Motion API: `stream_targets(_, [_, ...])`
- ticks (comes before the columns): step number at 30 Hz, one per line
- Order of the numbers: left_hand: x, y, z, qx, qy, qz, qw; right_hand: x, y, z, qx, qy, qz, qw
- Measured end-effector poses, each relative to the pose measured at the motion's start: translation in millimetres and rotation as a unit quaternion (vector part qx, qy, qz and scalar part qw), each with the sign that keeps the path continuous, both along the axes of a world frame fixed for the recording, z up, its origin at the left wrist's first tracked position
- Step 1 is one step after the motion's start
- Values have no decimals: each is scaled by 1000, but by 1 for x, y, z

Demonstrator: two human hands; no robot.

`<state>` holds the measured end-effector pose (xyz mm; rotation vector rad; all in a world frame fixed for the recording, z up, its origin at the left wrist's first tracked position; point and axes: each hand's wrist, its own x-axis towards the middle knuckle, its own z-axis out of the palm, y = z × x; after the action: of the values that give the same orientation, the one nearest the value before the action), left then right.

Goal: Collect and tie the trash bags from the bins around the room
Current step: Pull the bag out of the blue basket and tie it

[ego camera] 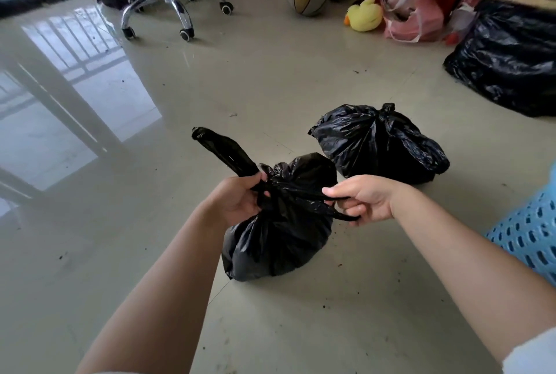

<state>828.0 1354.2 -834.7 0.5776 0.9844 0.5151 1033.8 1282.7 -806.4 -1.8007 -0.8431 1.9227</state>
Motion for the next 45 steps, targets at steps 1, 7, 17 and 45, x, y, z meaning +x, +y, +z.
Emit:
stream_targets(1, [1, 0, 0, 1, -7, -2, 1000, 3, 0, 0, 0, 5, 6, 1000])
stream_targets(7, [16, -12, -3, 65, -26, -37, 997, 3, -13, -14, -63, -2, 78, 995])
stream_targets(17, [16, -14, -6, 168, 34, -137, 976, 15, -1, -6, 239, -221, -37, 945])
stream_targets(45, [32, -13, -1, 239, 264, -28, 934, -28, 9, -9, 231, -221, 192, 928])
